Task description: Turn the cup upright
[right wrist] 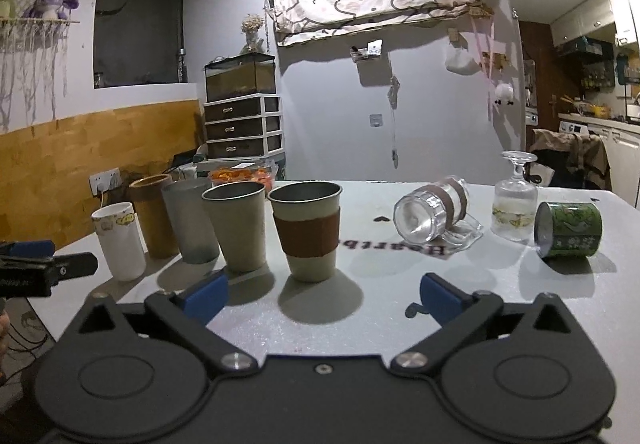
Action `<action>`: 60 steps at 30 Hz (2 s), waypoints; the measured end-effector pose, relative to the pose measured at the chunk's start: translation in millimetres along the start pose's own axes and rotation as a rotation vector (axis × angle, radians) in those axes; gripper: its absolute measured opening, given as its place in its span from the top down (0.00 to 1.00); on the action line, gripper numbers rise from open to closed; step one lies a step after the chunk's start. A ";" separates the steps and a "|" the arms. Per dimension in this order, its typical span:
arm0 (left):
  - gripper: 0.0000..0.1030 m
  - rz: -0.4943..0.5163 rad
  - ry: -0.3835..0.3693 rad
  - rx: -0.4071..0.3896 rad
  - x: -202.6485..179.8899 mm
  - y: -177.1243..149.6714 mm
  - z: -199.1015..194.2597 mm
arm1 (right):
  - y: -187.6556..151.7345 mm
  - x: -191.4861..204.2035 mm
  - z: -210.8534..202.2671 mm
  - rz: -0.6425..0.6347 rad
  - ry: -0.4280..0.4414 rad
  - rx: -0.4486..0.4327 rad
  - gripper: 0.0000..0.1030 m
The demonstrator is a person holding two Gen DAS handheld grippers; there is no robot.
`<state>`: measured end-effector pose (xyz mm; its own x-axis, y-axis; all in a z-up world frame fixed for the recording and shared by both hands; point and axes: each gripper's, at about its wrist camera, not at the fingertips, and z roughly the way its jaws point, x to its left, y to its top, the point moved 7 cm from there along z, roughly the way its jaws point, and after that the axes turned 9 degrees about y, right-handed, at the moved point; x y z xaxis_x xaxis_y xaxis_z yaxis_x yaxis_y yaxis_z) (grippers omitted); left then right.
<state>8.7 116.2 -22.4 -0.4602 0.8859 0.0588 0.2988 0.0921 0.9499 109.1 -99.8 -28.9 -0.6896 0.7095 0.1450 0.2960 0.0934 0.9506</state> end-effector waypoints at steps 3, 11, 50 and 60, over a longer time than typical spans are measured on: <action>0.00 0.002 -0.005 -0.002 -5.5 -1.6 -3.2 | -4.1 4.2 3.7 -0.015 0.014 0.021 0.00; 0.00 0.012 -0.008 0.014 -12.2 -4.5 -1.9 | -6.9 3.3 3.8 -0.007 0.007 0.028 0.00; 0.00 0.008 0.006 0.025 -7.8 -3.1 0.3 | -2.6 8.8 1.1 -0.018 0.020 0.032 0.00; 0.00 0.008 0.005 0.024 -8.1 -3.3 0.2 | -2.3 9.3 1.2 -0.018 0.020 0.032 0.00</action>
<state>11.7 108.8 -26.1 -0.4622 0.8842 0.0676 0.3223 0.0965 0.9417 102.8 -92.6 -30.0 -0.7083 0.6931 0.1339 0.3041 0.1285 0.9439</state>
